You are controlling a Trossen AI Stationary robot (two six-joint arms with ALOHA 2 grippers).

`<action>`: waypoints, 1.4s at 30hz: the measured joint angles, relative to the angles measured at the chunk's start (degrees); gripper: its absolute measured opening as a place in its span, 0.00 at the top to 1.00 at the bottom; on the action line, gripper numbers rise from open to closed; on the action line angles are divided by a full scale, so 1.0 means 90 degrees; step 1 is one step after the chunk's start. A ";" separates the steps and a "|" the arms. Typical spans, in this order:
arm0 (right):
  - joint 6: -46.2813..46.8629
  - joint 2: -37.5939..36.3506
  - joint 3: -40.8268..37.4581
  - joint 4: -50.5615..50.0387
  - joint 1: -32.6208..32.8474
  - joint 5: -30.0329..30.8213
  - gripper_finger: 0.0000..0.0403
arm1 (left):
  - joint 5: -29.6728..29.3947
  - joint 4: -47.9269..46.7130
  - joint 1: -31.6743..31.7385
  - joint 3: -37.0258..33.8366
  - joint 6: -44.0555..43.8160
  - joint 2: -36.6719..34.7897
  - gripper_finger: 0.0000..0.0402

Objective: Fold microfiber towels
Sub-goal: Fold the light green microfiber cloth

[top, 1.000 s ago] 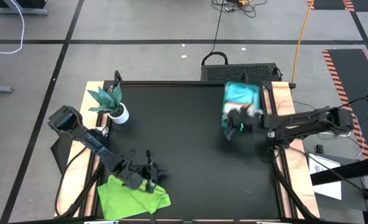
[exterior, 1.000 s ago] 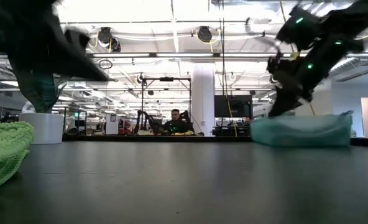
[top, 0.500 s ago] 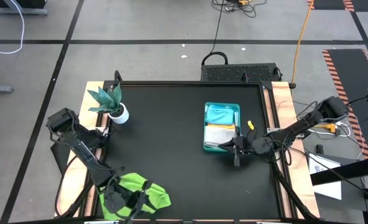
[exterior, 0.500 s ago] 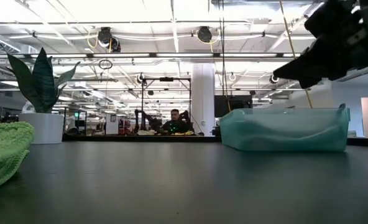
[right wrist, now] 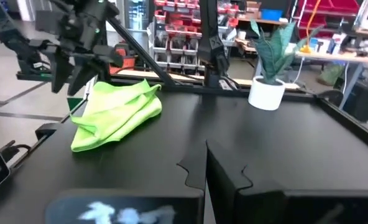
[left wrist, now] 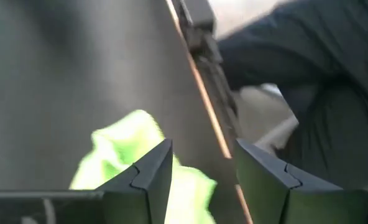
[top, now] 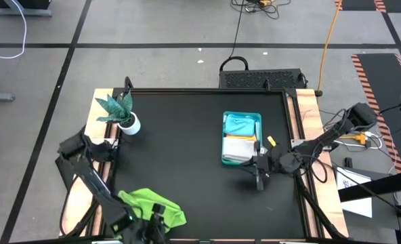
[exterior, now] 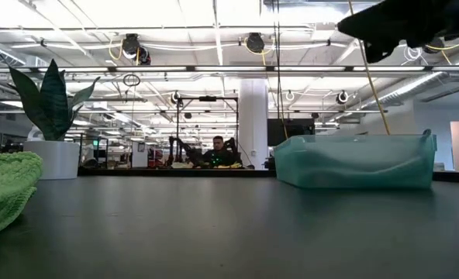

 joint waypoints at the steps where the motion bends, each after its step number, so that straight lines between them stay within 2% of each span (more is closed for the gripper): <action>1: -0.0041 0.0000 0.0008 0.0003 0.0023 0.0000 1.00 | 0.0097 -0.0279 -0.0017 0.0298 -0.0105 0.0190 0.58; 4: -0.0022 0.0002 -0.0011 0.0025 0.0072 0.0001 1.00 | 0.0233 -0.0945 -0.0087 0.0987 -0.0392 0.0735 0.58; 7: 0.0007 0.0028 -0.0105 0.0022 0.0152 0.0003 1.00 | 0.0353 -0.1252 -0.0154 0.1317 -0.0827 0.1238 0.58; 13: -0.0038 0.0156 -0.0247 0.0027 0.0303 0.0020 1.00 | 0.0395 -0.1555 -0.0196 0.1404 -0.2345 0.1830 0.58; 18: -0.0360 0.0379 -0.0257 0.0092 0.0326 0.0022 1.00 | 0.0564 -0.2064 -0.0054 0.1467 -0.3452 0.1838 0.58; 21: -0.0543 0.0430 -0.0257 0.0166 0.0271 0.0022 1.00 | 0.0543 -0.2320 0.0027 0.1632 -0.3385 0.1772 0.58; 26: -0.0733 0.0430 -0.0257 0.0164 0.0196 0.0022 1.00 | 0.0016 -0.2759 0.0025 0.2110 -0.3293 0.1740 0.58; 34: -0.1691 0.0428 -0.0255 0.0421 0.0193 0.0022 1.00 | -0.0659 -0.2835 -0.0060 0.1948 -0.2949 0.1761 0.58; 42: -0.2127 0.0430 -0.0257 0.0501 0.0193 0.0022 1.00 | -0.0610 -0.2823 0.0046 0.1774 -0.3256 0.1760 0.58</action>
